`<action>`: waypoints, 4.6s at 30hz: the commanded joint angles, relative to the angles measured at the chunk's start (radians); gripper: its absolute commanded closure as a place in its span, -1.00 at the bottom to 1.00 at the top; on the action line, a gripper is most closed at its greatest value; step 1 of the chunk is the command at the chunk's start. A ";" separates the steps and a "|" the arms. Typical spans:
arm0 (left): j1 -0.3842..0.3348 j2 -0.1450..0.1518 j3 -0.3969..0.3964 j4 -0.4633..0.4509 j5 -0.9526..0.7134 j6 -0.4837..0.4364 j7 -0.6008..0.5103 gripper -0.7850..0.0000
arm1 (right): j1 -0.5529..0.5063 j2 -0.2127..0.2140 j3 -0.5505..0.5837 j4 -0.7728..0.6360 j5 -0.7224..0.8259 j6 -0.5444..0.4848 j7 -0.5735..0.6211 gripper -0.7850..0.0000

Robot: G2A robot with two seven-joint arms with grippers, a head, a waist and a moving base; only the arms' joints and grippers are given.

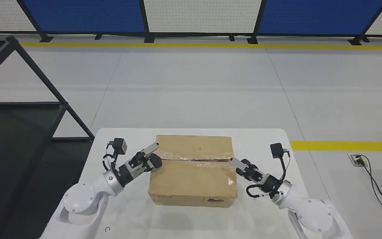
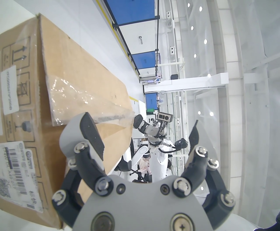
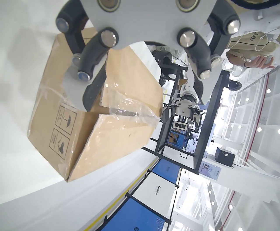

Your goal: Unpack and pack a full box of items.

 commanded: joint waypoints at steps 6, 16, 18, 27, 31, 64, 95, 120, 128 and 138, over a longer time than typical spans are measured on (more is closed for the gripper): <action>-0.005 0.000 0.007 0.004 0.002 0.001 0.000 -1.00 | 0.001 0.001 -0.004 0.008 0.001 0.009 0.020 -1.00; -0.010 0.000 0.011 0.010 0.000 0.002 0.001 -1.00 | -0.042 0.003 0.019 -0.023 0.003 -0.077 -0.039 -1.00; -0.010 0.000 0.012 0.011 0.000 0.001 0.001 -1.00 | -0.045 0.004 0.020 -0.028 0.005 -0.073 -0.025 -1.00; 0.005 0.004 0.013 0.008 0.020 -0.001 -0.023 -1.00 | -0.049 0.004 0.011 -0.035 0.011 -0.088 -0.015 -1.00; 0.011 0.008 0.001 0.010 0.018 0.009 -0.039 -1.00 | -0.042 0.004 0.008 -0.033 0.015 -0.087 -0.006 -1.00; 0.007 0.011 0.023 0.003 0.030 0.012 -0.032 -1.00 | 0.058 0.004 -0.044 0.076 -0.016 -0.104 0.067 -1.00; 0.007 0.013 0.032 -0.005 0.030 0.012 -0.024 -1.00 | 0.055 0.017 0.000 0.039 0.178 0.087 0.237 -1.00; 0.015 0.013 0.043 -0.006 0.022 -0.007 -0.019 -1.00 | -0.060 0.032 0.029 -0.155 -0.115 -0.122 0.039 -1.00; 0.022 0.013 0.044 -0.017 0.025 -0.006 -0.017 -1.00 | -0.116 0.047 -0.010 -0.356 -0.745 -0.184 -0.037 -1.00; 0.038 0.015 0.037 -0.026 0.022 -0.016 -0.013 -1.00 | -0.154 0.040 -0.107 -0.428 -1.128 -0.053 -0.149 -1.00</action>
